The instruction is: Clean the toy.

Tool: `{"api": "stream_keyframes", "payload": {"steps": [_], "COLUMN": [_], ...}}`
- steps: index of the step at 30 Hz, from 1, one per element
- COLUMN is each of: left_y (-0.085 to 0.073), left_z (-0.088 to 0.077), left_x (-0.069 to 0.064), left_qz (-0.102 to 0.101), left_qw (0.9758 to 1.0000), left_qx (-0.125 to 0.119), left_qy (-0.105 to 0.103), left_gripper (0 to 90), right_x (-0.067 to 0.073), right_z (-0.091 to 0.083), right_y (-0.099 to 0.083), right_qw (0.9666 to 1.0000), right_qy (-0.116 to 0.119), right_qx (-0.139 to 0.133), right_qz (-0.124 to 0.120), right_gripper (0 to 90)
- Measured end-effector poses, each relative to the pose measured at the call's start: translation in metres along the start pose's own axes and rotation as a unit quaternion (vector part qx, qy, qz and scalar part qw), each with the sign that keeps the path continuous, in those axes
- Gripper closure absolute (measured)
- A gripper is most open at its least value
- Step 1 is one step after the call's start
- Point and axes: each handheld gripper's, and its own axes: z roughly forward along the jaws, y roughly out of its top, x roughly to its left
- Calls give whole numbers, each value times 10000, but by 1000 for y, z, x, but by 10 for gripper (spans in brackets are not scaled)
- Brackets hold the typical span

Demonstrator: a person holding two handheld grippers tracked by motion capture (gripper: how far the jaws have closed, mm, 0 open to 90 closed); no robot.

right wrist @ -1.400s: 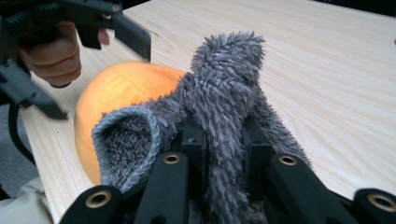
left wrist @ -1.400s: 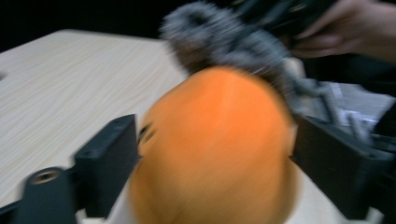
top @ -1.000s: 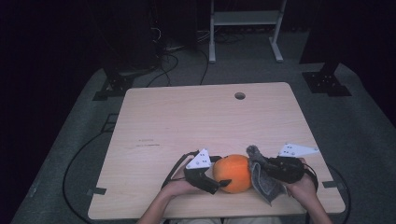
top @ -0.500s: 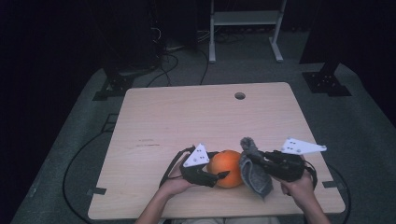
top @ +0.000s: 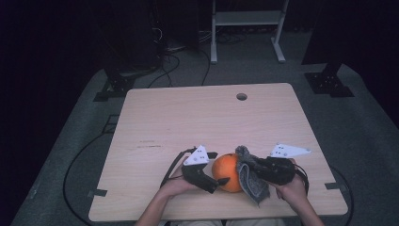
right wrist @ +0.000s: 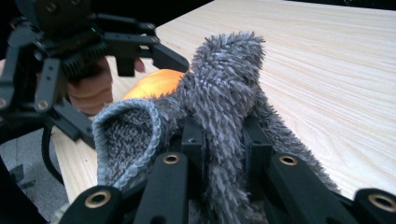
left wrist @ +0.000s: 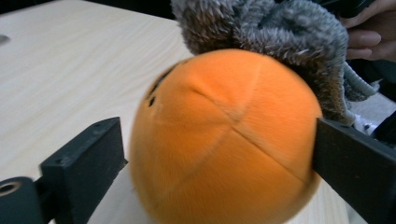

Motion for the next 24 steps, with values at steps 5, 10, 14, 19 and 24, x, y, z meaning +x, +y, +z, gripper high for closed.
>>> {"api": "stream_keyframes", "payload": {"steps": [5, 10, 14, 19, 24], "left_y": [-1, 1, 9, 18, 19], "left_z": [7, 5, -1, -11, -5], "left_x": [-9, -12, -13, -12, -15], "left_qz": [280, 263, 315, 178, -83], "left_qw": [9994, 9992, 9983, 9962, 9991], "left_qx": [-139, -188, -258, -188, 169], "left_qy": [176, 250, 422, 835, 391], "left_gripper": [163, 252, 277, 277, 180], "right_x": [-14, -29, -25, 4, 12], "right_z": [-3, -8, -20, -22, 2], "right_y": [-6, -11, -3, 16, 12], "right_qw": [9999, 9984, 9981, 9983, 9993], "right_qy": [-98, -433, -509, -161, -269], "right_qx": [23, 128, -149, -557, -128], "right_qz": [94, 335, 302, -2, -245], "right_gripper": [726, 745, 758, 757, 750]}}
